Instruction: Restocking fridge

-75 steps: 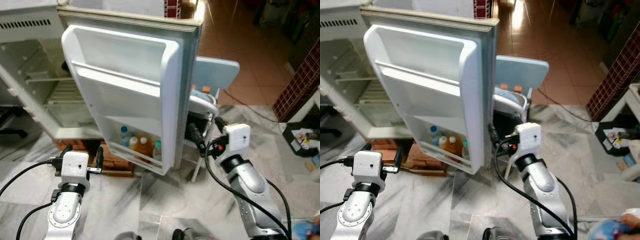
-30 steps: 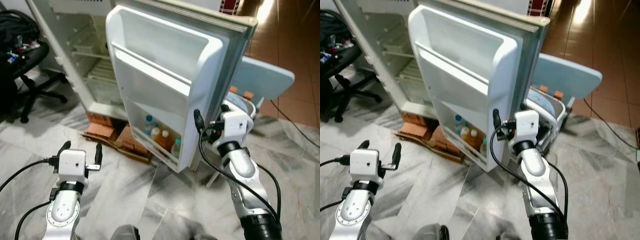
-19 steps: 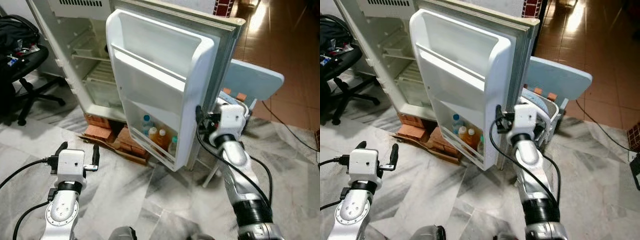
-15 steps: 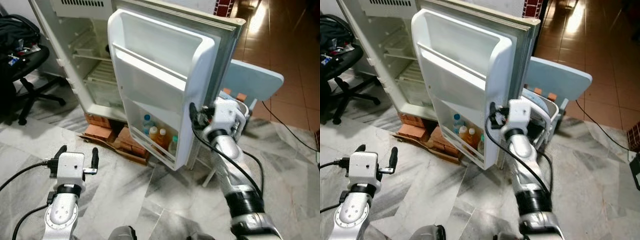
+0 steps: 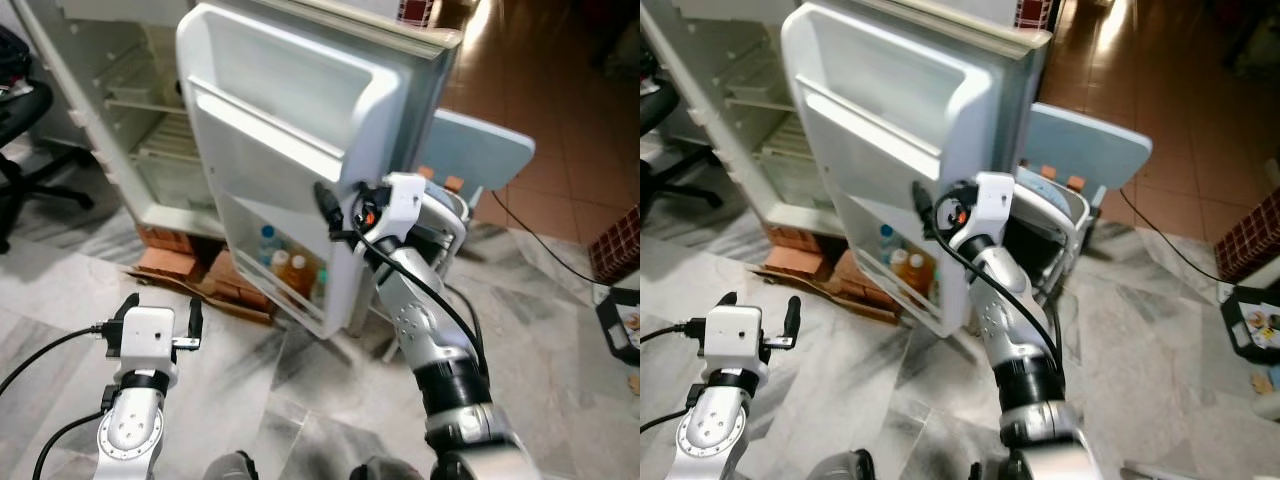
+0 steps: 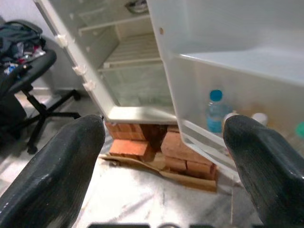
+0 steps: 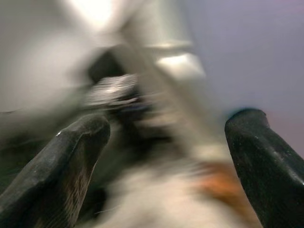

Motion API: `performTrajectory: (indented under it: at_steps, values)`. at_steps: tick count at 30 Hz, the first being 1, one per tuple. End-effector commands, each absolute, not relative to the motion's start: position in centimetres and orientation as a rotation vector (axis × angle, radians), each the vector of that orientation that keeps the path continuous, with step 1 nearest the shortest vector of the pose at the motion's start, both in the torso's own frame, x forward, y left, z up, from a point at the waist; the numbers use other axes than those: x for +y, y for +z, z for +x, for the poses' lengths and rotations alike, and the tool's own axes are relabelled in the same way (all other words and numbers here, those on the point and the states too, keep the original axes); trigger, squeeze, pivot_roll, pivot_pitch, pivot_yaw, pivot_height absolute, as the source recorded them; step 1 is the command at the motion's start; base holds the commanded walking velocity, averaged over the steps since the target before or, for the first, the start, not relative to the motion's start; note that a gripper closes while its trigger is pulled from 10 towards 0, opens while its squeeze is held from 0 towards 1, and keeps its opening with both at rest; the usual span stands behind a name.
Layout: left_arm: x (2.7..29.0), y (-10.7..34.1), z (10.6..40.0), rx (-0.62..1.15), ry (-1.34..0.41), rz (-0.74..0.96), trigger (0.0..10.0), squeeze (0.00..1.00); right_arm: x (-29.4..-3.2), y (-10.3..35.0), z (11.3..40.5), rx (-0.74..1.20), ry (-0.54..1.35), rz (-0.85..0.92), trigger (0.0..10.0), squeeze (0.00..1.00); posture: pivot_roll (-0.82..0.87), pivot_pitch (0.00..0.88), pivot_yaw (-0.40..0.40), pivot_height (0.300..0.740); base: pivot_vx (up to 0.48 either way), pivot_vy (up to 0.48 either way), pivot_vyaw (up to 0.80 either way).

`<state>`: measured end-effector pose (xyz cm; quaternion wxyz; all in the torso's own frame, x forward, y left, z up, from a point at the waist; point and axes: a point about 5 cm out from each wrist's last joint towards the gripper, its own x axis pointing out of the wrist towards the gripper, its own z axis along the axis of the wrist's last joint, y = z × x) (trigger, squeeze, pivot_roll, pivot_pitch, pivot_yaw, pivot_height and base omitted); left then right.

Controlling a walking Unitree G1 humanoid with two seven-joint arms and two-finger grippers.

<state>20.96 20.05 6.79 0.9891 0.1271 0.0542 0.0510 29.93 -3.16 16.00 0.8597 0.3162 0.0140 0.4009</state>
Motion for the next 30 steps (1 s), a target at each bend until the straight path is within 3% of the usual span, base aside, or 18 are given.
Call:
performTrajectory:
  at_steps: [1, 10, 14, 18, 21, 22, 30]
  values:
    - [20.3, 6.5, 20.6, 0.125, 0.109, 0.262, 10.0, 0.0, -1.2, 18.4, 28.0, -0.013, 1.07, 0.727, 10.0, 0.0, 0.06, 0.104, -0.032, 0.74, 0.0, 0.0, 0.0]
    - [20.4, 6.1, 20.3, 0.145, 0.101, 0.255, 10.0, 0.0, -8.2, 14.8, 24.7, 0.18, 1.286, 0.563, 10.0, 0.0, 0.04, 0.109, -0.016, 0.74, 0.0, 0.0, 0.0]
    - [20.6, 6.1, 20.3, 0.15, 0.093, 0.276, 10.0, 0.0, -12.2, 11.4, 22.1, 0.406, 1.424, 0.263, 10.0, 0.0, 0.04, 0.107, 0.0, 0.74, 0.0, 0.0, 0.0]
    - [20.5, 6.1, 20.4, 0.154, 0.08, 0.275, 10.0, 0.0, -13.7, 8.6, 22.3, 0.5, 1.346, -0.013, 10.0, 0.0, 0.03, 0.104, 0.003, 0.74, 0.0, 0.0, 0.0]
    - [20.5, 6.1, 20.3, 0.153, 0.075, 0.28, 10.0, 0.0, -14.4, 7.2, 24.1, 0.513, 1.155, -0.14, 10.0, 0.0, 0.04, 0.104, 0.005, 0.74, 0.0, 0.0, 0.0]
    - [20.4, 6.1, 20.3, 0.155, 0.064, 0.293, 10.0, 0.0, -14.6, 7.0, 25.4, 0.501, 1.017, -0.172, 10.0, 0.0, 0.04, 0.104, 0.005, 0.74, 0.0, 0.0, 0.0]
    - [20.3, 5.8, 20.2, 0.176, 0.034, 0.299, 10.0, 0.0, -14.3, 7.0, 27.4, 0.392, 0.875, -0.292, 10.0, 0.0, 0.04, 0.104, 0.009, 0.74, 0.0, 0.0, 0.0]
